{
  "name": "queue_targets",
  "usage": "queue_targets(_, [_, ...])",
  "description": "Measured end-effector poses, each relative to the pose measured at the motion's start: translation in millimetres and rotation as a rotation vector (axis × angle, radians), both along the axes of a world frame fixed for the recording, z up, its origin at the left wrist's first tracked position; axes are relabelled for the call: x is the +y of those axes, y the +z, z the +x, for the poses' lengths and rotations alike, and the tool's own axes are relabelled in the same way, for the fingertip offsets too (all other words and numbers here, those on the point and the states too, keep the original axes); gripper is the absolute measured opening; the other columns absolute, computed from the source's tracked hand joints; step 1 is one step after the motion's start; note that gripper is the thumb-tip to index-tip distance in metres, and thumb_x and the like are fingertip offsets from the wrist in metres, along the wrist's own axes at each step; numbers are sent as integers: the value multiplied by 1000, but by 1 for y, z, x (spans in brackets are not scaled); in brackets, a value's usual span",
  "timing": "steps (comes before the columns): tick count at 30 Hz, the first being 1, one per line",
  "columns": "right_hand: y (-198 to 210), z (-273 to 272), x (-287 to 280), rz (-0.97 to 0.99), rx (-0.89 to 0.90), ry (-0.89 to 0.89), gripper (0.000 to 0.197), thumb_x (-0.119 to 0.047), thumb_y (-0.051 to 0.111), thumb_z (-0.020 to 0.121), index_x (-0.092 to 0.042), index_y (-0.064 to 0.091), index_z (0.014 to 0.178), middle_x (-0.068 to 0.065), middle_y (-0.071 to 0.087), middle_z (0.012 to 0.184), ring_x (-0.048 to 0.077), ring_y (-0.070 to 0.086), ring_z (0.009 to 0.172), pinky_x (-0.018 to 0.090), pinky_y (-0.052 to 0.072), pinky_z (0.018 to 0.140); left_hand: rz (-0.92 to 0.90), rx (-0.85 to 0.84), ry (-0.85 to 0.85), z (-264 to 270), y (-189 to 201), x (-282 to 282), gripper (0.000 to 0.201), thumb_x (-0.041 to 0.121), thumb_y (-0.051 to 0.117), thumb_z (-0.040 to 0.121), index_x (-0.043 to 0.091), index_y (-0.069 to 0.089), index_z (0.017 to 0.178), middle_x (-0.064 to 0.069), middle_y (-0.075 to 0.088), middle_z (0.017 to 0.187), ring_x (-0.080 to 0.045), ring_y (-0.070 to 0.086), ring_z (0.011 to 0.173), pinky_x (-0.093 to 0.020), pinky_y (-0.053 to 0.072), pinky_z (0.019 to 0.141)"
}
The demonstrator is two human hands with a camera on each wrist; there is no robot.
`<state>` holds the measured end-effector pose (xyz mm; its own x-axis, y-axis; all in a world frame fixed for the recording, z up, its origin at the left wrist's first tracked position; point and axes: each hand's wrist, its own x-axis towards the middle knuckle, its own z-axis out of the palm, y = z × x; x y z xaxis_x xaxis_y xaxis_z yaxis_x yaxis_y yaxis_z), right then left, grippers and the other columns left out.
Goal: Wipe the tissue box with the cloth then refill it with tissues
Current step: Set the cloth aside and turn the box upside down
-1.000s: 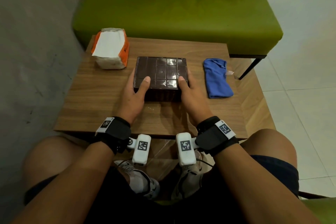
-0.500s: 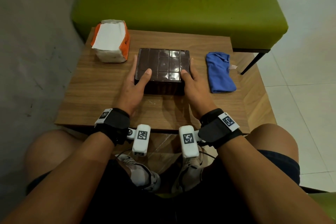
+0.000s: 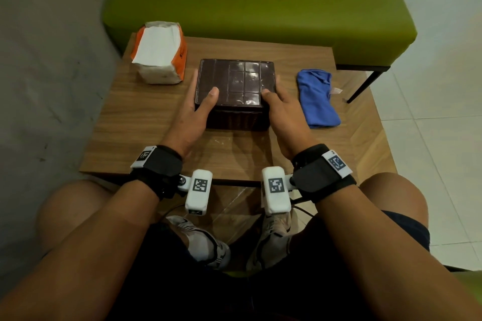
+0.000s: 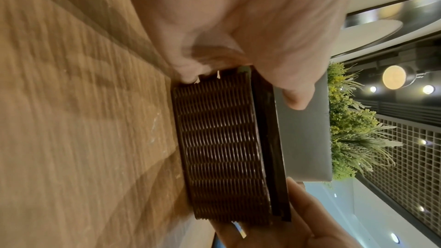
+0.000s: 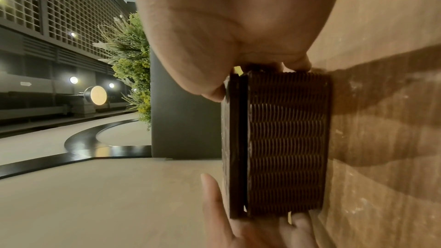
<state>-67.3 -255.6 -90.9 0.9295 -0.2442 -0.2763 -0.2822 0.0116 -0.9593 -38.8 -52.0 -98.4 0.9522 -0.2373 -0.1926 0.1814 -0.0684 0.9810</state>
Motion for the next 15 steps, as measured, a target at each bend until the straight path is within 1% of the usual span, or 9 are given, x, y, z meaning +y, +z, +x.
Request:
queue_targets(2, [5, 1, 0, -66, -1, -17, 71, -47, 51, 98, -31, 35, 165, -4, 61, 152, 13, 61, 135, 43, 49, 117, -3, 11, 0, 2, -1, 1, 90, 75, 66, 90, 56, 19, 165, 13, 38, 171, -11, 40, 156, -49, 32, 130])
queue_targets(3, [8, 0, 0, -115, -7, -37, 66, -49, 50, 99, -30, 41, 162, -4, 62, 151, 14, 60, 136, 44, 48, 117, 2, 4, -7, 2, -1, 2, 90, 78, 63, 90, 57, 19, 165, 14, 36, 172, -10, 39, 156, -49, 31, 130])
queue_targets(4, [10, 0, -1, -156, -25, -51, 56, -48, 49, 100, -27, 55, 152, -3, 68, 142, 14, 63, 130, 46, 50, 114, 11, -4, -15, 1, 1, 3, 88, 79, 60, 91, 55, 19, 166, 15, 36, 172, -8, 38, 156, -48, 30, 131])
queue_targets(6, [17, -4, -1, -200, -35, -99, 33, -38, 49, 105, -18, 74, 112, -1, 78, 109, 16, 72, 105, 52, 58, 99, 36, -17, -7, 0, 5, 6, 83, 78, 53, 95, 49, 24, 167, 15, 41, 169, -4, 40, 154, -43, 30, 131])
queue_targets(7, [22, -6, 0, -238, -42, -126, 32, -34, 49, 106, -17, 73, 93, -1, 76, 94, 18, 71, 92, 53, 59, 92, 63, -21, 19, 1, 6, 8, 80, 78, 51, 95, 46, 31, 166, 15, 45, 167, -3, 43, 151, -42, 33, 130])
queue_targets(9, [29, -11, -1, -344, -60, -151, 36, -31, 51, 103, -16, 65, 72, -4, 68, 70, 17, 63, 70, 49, 56, 71, 132, -68, 93, 2, 9, 13, 77, 81, 52, 93, 42, 48, 159, 8, 54, 160, -5, 51, 145, -40, 42, 125])
queue_targets(11, [38, -16, 0, -385, -67, -175, 35, -25, 54, 99, -13, 66, 68, -1, 62, 59, 15, 54, 58, 42, 46, 59, 164, -155, 162, -1, 15, 15, 66, 71, 59, 97, 33, 62, 150, 0, 58, 151, -6, 59, 136, -34, 51, 117])
queue_targets(13, [54, -23, 2, -380, -52, -174, 30, -23, 56, 95, -4, 74, 80, 14, 73, 72, 20, 62, 63, 43, 52, 57, 133, -194, 221, -9, 26, 17, 41, 44, 66, 105, 21, 67, 139, -1, 65, 137, -6, 66, 122, -27, 58, 103])
queue_targets(15, [71, -32, -2, -355, 9, -109, 27, -17, 59, 96, 6, 70, 89, 23, 73, 82, 21, 61, 61, 39, 53, 52, 67, -163, 213, -17, 38, 21, 24, 27, 71, 104, 19, 64, 125, -4, 70, 123, -12, 72, 110, -26, 62, 85])
